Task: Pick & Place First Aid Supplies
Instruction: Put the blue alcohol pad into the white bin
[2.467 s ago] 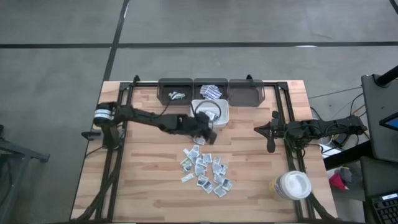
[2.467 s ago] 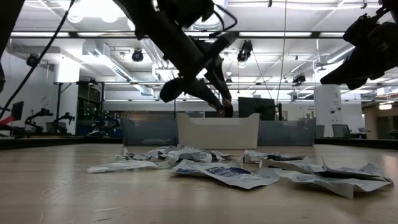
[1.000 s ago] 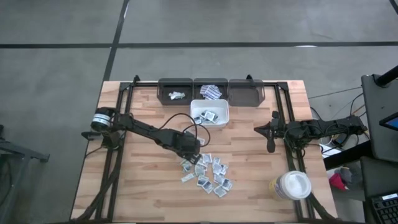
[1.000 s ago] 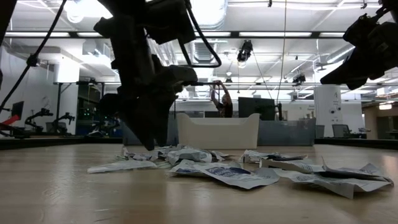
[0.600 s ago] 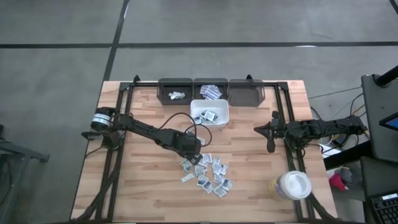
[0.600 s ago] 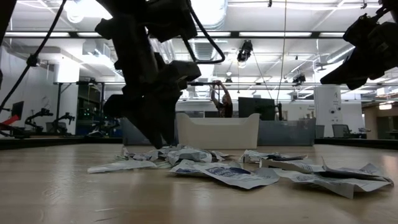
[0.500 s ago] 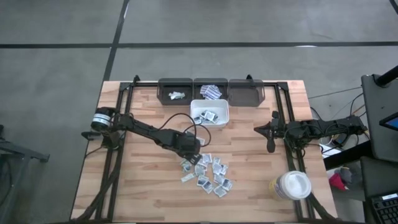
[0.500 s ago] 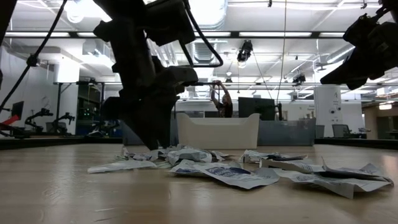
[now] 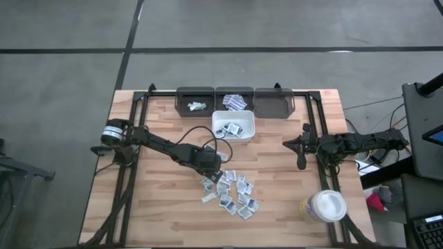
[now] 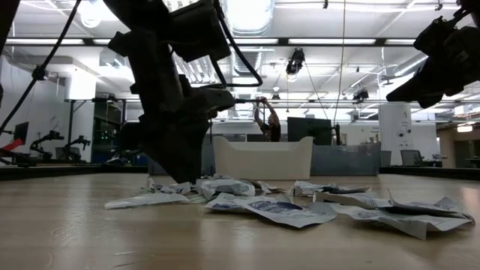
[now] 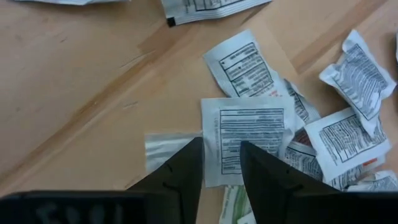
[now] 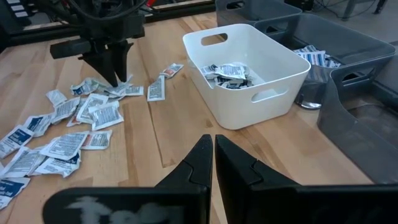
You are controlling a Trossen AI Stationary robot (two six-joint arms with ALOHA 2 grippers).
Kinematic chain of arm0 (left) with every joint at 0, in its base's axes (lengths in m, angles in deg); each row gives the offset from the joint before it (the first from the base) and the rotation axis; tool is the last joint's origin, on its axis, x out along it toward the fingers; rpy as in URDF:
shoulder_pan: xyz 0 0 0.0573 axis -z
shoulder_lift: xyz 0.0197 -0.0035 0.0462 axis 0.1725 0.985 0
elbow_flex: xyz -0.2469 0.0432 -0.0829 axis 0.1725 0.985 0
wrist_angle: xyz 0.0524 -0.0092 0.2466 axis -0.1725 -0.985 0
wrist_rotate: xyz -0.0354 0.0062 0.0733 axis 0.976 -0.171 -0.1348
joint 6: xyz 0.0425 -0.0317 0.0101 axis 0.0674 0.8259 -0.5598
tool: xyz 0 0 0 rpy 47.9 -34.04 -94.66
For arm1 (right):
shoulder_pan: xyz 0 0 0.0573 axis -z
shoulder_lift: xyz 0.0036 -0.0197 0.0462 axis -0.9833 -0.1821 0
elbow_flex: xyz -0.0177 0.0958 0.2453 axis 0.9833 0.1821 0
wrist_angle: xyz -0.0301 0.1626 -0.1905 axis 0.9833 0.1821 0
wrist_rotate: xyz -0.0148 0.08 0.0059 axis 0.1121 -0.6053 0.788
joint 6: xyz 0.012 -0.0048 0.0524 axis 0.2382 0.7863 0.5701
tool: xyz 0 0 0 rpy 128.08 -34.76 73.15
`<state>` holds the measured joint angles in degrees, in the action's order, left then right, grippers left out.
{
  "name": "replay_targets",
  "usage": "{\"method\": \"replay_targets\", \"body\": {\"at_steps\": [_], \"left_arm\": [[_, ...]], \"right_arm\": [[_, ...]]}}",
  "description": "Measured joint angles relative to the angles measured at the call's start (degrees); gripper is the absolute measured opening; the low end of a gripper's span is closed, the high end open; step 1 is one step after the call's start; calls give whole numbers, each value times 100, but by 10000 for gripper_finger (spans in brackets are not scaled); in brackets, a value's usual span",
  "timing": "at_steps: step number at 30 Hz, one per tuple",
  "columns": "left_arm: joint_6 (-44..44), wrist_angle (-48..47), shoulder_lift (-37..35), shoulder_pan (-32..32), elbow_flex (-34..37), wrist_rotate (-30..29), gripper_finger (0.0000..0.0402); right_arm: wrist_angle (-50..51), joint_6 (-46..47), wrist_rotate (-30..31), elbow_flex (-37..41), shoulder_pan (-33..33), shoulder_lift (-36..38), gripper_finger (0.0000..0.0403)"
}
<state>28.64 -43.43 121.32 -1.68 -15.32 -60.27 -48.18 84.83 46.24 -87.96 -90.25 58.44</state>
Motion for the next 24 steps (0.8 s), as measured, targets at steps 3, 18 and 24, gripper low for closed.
{"method": "replay_targets", "body": {"at_steps": [3, 18, 24], "left_arm": [[69, 118, 84, 0, 35, -8, 117], [374, 877, 373, 74, 32, -420, 5], [197, 847, 366, 74, -62, -529, 1]], "right_arm": [[0, 1, 0, 0, 1, 0, 18], [-2, 1, 0, 0, 2, 0, 18], [-2, 1, 0, 1, 1, 0, 18]]}}
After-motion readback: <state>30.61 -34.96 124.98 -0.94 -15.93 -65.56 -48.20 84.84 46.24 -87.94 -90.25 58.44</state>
